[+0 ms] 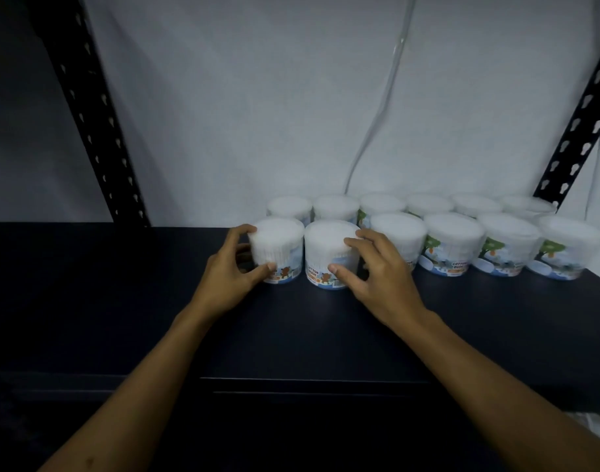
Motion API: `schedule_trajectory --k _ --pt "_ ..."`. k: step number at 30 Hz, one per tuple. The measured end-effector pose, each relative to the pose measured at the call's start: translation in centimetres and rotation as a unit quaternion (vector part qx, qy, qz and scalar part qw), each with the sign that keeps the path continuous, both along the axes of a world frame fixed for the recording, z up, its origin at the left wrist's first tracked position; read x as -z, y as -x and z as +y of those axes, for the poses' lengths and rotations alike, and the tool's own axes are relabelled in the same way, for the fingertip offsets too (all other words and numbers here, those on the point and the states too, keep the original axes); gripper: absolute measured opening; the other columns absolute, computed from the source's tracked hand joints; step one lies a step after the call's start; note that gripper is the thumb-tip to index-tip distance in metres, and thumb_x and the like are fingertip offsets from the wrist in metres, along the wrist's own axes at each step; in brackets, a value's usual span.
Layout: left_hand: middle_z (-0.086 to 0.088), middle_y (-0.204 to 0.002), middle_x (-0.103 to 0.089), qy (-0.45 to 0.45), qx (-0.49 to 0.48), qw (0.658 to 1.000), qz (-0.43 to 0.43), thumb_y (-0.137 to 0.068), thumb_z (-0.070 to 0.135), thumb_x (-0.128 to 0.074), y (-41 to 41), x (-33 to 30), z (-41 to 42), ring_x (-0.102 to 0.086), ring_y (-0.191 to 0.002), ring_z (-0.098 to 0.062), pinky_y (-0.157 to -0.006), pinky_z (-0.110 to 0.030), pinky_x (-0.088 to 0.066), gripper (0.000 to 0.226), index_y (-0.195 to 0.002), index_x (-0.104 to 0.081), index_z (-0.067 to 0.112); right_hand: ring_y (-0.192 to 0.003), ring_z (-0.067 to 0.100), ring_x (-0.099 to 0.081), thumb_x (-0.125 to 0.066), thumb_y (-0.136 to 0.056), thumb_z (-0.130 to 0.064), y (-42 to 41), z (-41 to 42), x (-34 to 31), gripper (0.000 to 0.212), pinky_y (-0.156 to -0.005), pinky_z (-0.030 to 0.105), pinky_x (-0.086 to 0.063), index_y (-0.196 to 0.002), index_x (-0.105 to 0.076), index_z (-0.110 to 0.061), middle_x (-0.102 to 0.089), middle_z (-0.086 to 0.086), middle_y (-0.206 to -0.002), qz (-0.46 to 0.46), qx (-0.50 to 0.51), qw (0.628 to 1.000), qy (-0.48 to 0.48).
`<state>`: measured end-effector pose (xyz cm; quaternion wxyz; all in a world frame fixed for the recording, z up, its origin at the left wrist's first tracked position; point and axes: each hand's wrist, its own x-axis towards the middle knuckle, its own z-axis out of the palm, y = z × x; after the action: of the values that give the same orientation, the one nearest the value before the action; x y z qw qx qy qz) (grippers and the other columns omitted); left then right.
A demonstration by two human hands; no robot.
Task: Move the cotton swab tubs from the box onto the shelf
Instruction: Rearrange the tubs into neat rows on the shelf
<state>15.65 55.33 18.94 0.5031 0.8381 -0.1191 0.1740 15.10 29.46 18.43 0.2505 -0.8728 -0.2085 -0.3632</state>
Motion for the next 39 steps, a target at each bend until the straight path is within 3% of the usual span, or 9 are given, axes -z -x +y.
schedule_trajectory --k 3,6,10,25,32,39 --pt "0.001 -0.124 -0.057 0.017 0.006 1.0 0.004 -0.074 0.024 -0.08 -0.2 -0.2 0.0 -0.059 -0.108 -0.011 -0.084 -0.027 -0.054 0.063 -0.123 -0.042 0.039 -0.113 0.028 -0.055 -0.077 -0.075 -0.036 -0.9 -0.6 -0.7 0.049 -0.095 0.038 -0.047 -0.109 -0.065 -0.004 -0.061 0.012 -0.119 0.014 0.004 1.0 -0.007" --pt "0.001 -0.122 -0.057 -0.002 0.001 1.0 -0.008 -0.074 0.025 -0.08 -0.4 -0.5 -0.4 -0.059 -0.106 -0.009 -0.084 -0.028 -0.055 0.063 -0.122 -0.042 0.038 -0.109 0.028 -0.055 -0.076 -0.078 -0.032 -1.4 -1.3 -1.1 0.041 -0.094 0.035 -0.046 -0.107 -0.067 -0.006 -0.064 0.011 -0.117 -0.007 0.009 0.999 0.031" --pt "0.001 -0.115 -0.06 -0.016 0.005 1.0 -0.019 -0.071 0.028 -0.082 -0.8 -0.7 -0.8 -0.061 -0.101 -0.009 -0.083 -0.031 -0.056 0.061 -0.118 -0.044 0.038 -0.108 0.024 -0.057 -0.058 -0.084 -0.03 -2.4 -2.0 -1.7 0.03 -0.091 0.037 -0.042 -0.109 -0.068 -0.016 -0.066 0.005 -0.113 -0.068 -0.002 0.993 0.097" --pt "0.008 -0.112 -0.058 -0.07 -0.001 0.997 -0.046 -0.082 0.03 -0.071 -1.0 0.2 -0.6 -0.059 -0.096 0.002 -0.078 -0.014 -0.049 0.054 -0.129 -0.044 0.036 -0.113 0.022 -0.056 -0.052 -0.09 -0.025 -2.9 -2.0 0.5 0.032 -0.098 0.036 -0.035 -0.116 -0.066 -0.013 -0.067 0.007 -0.118 -0.128 0.019 0.987 0.097" --pt "-0.007 -0.125 -0.061 -0.046 0.007 0.998 -0.032 -0.085 0.023 -0.069 -1.2 0.2 -0.4 -0.058 -0.1 -0.002 -0.079 -0.012 -0.045 0.052 -0.129 -0.045 0.038 -0.114 0.025 -0.058 -0.052 -0.09 -0.024 -2.7 -1.9 0.5 0.032 -0.101 0.038 -0.034 -0.118 -0.065 -0.014 -0.065 0.01 -0.12 -0.113 0.028 0.989 0.094" --pt "-0.01 -0.126 -0.061 -0.032 0.01 0.999 -0.028 -0.085 0.021 -0.069 -1.1 0.1 -0.4 -0.058 -0.103 -0.002 -0.079 -0.006 -0.045 0.051 -0.129 -0.046 0.036 -0.114 0.024 -0.057 -0.053 -0.09 -0.022 -2.7 -1.9 0.6 0.032 -0.102 0.035 -0.032 -0.118 -0.065 -0.014 -0.066 0.009 -0.12 -0.109 0.026 0.99 0.091"
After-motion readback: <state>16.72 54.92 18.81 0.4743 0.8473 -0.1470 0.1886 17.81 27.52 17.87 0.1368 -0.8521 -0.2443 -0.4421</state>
